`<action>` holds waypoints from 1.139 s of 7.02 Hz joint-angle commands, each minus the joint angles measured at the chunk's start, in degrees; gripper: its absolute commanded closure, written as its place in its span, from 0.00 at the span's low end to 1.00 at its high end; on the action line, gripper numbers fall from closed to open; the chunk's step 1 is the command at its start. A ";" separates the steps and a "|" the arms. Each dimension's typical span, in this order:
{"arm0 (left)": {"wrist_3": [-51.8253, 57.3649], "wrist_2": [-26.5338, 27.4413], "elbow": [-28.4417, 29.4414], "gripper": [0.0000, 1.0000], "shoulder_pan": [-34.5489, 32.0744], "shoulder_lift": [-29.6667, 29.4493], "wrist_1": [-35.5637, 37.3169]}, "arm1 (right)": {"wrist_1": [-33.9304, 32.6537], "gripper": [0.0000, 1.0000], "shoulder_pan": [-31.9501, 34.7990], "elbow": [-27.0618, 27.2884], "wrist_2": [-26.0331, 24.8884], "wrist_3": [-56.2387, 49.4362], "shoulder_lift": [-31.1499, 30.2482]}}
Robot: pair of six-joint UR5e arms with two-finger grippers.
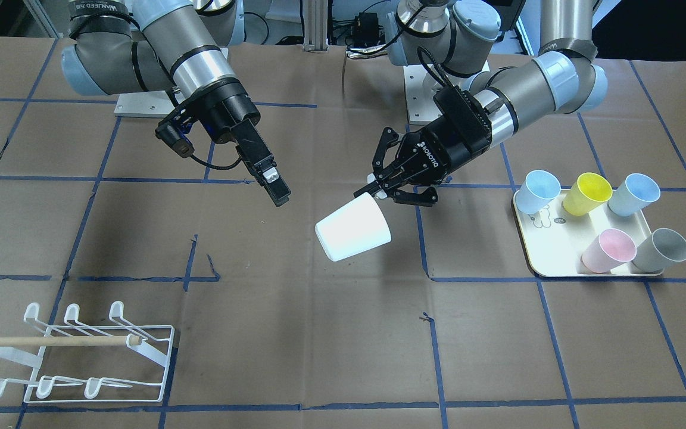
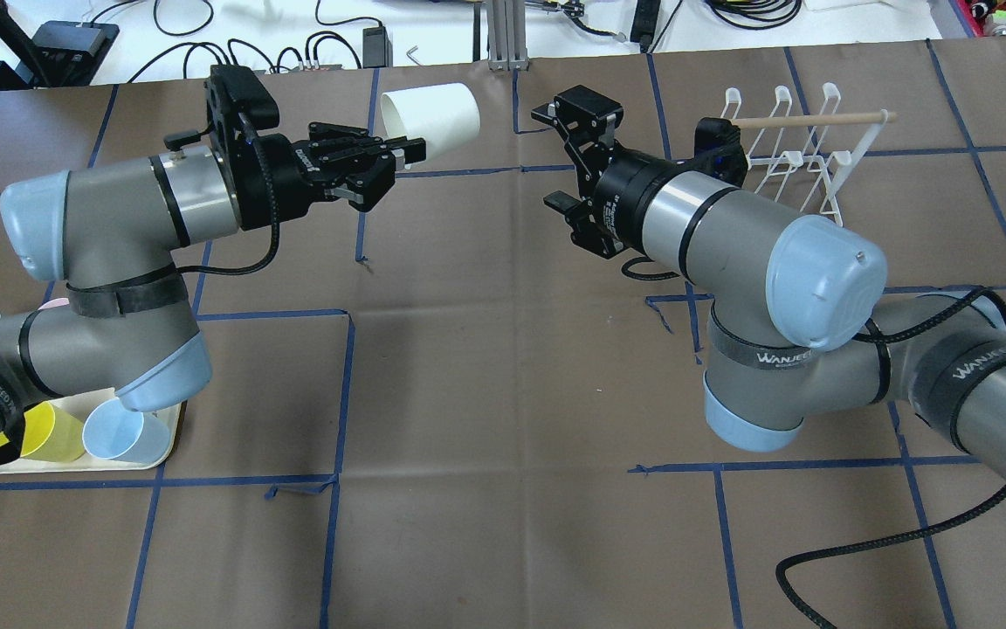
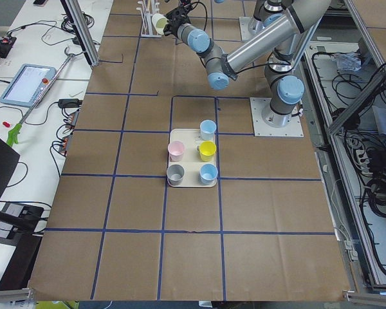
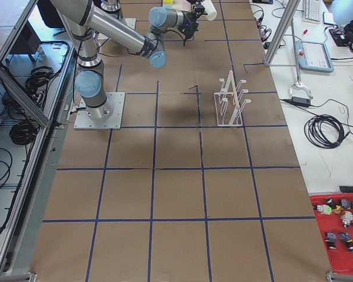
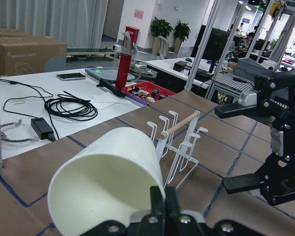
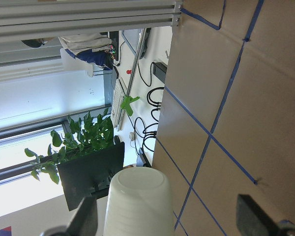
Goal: Transfer IKEA cup to right arm and place on rack
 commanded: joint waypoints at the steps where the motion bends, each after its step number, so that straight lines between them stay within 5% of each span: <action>1: 0.35 -0.35 -0.41 0.95 -0.43 -0.02 0.70 | 0.04 0.00 1.22 -0.12 -2.00 0.33 0.07; 8: 0.17 -0.43 -0.68 0.95 -2.54 0.07 1.05 | 2.15 0.01 3.50 -3.37 -5.08 5.34 1.12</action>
